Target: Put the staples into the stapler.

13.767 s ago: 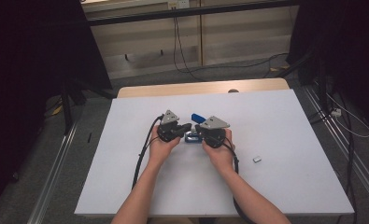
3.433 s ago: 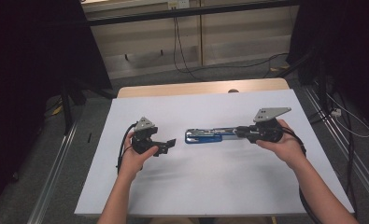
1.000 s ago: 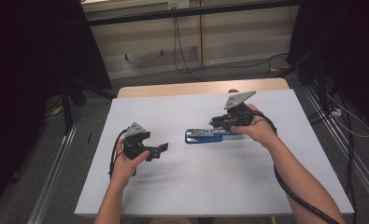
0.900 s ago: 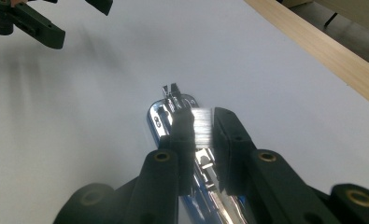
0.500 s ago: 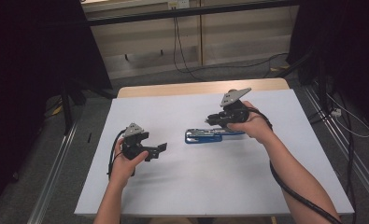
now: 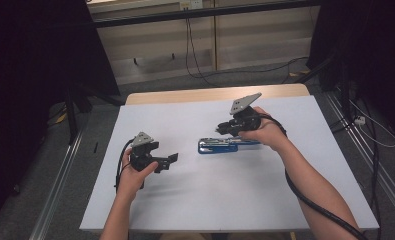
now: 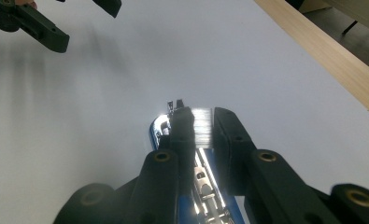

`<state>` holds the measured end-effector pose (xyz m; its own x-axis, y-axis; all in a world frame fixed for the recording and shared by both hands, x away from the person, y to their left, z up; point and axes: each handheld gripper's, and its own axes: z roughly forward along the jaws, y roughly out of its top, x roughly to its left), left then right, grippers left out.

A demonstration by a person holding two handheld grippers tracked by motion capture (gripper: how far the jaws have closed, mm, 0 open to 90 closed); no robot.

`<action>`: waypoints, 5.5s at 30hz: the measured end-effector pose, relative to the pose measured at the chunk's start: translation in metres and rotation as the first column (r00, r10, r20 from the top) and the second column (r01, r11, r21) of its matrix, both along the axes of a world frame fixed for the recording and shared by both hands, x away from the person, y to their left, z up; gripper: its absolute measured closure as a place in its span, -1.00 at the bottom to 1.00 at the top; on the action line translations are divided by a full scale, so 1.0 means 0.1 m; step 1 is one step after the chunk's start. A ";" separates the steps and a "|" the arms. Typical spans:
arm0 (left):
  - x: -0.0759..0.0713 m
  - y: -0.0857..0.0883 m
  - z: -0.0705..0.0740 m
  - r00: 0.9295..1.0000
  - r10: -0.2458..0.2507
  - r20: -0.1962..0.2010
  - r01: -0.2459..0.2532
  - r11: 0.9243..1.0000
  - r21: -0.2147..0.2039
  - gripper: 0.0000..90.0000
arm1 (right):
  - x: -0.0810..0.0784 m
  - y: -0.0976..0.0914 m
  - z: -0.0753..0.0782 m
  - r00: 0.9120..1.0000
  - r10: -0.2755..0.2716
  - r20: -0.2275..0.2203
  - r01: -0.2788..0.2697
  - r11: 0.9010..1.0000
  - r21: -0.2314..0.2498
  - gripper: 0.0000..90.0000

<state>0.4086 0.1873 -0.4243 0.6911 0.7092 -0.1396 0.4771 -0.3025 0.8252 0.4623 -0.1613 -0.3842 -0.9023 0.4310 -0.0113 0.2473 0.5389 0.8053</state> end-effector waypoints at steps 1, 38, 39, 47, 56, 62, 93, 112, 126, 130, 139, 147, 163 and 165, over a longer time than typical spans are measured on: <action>0.00 -0.01 0.00 1.000 0.001 -0.003 -0.001 1.000 -0.007 -0.87 | 0.01 0.00 0.00 1.000 -0.004 -0.002 0.004 1.000 -0.001 0.76; 0.00 -0.03 -0.04 1.000 0.008 -0.014 -0.007 1.000 0.007 -0.87 | 0.17 0.18 -0.21 0.996 0.085 -0.031 -0.085 0.996 -0.004 0.76; 0.00 -0.03 -0.04 1.000 0.005 -0.011 -0.005 1.000 0.009 -0.87 | 0.18 0.18 -0.21 0.996 0.086 -0.033 -0.086 0.996 -0.007 0.76; 0.00 -0.02 -0.04 1.000 0.013 -0.013 -0.013 1.000 0.002 -0.87 | 0.22 0.20 -0.25 0.995 0.092 -0.037 -0.093 0.996 -0.011 0.76; 0.00 0.03 -0.02 1.000 0.017 -0.005 -0.017 1.000 0.000 -0.87 | 0.25 0.24 -0.24 0.994 0.106 -0.032 -0.107 0.994 -0.017 0.76; 0.00 0.01 -0.02 1.000 0.018 -0.008 -0.018 1.000 -0.007 -0.87 | 0.26 0.24 -0.27 0.994 0.103 -0.041 -0.103 0.994 -0.017 0.76; -0.01 0.01 -0.03 1.000 0.018 -0.014 -0.018 1.000 -0.007 -0.87 | 0.26 0.37 -0.43 0.987 0.154 -0.037 -0.155 0.987 -0.034 0.76; -0.01 0.02 -0.03 1.000 0.023 -0.019 -0.023 1.000 -0.015 -0.87 | 0.29 0.39 -0.47 0.983 0.183 -0.025 -0.185 0.981 -0.061 0.76; -0.01 0.03 -0.04 0.999 0.026 -0.021 -0.026 1.000 -0.015 -0.87 | 0.28 0.38 -0.47 0.981 0.191 -0.016 -0.192 0.980 -0.056 0.76; -0.01 0.02 -0.04 1.000 0.027 -0.015 -0.027 1.000 -0.010 -0.87 | 0.27 0.39 -0.47 0.981 0.196 -0.016 -0.196 0.978 -0.065 0.76; 0.00 0.03 -0.04 1.000 0.021 -0.019 -0.021 1.000 0.000 -0.87 | 0.30 0.42 -0.48 0.977 0.211 -0.017 -0.212 0.974 -0.074 0.76; 0.00 0.03 -0.04 1.000 0.020 -0.020 -0.020 1.000 0.004 -0.87 | 0.31 0.43 -0.49 0.977 0.212 -0.022 -0.213 0.974 -0.074 0.76; 0.01 0.02 -0.05 0.999 0.024 -0.023 -0.024 1.000 -0.012 -0.87 | 0.26 0.44 -0.47 0.983 0.186 -0.006 -0.186 0.981 -0.061 0.38; 0.01 0.02 -0.05 0.999 0.024 -0.022 -0.024 1.000 -0.014 -0.87 | 0.25 0.41 -0.44 0.986 0.167 -0.005 -0.167 0.985 -0.046 0.30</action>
